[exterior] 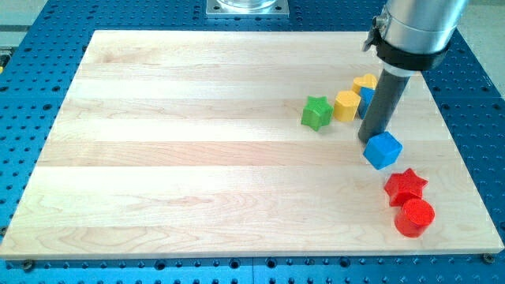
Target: Move the blue cube slightly to the down
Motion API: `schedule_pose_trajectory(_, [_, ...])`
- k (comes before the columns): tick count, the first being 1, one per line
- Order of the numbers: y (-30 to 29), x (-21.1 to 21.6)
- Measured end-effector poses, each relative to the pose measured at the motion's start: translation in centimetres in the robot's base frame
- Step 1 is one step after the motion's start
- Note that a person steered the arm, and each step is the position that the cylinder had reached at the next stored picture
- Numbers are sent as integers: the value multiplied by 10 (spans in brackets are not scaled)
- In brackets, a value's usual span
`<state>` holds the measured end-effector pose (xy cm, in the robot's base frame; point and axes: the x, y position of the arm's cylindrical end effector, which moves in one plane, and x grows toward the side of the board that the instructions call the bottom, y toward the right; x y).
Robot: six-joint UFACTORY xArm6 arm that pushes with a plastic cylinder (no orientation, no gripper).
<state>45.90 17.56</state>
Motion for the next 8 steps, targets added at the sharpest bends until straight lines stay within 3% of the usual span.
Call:
schedule_pose_trajectory(4, [27,15])
schedule_pose_trajectory(5, [46,-23])
schedule_pose_trajectory(6, [80,-93])
schedule_pose_trajectory(8, [80,-121])
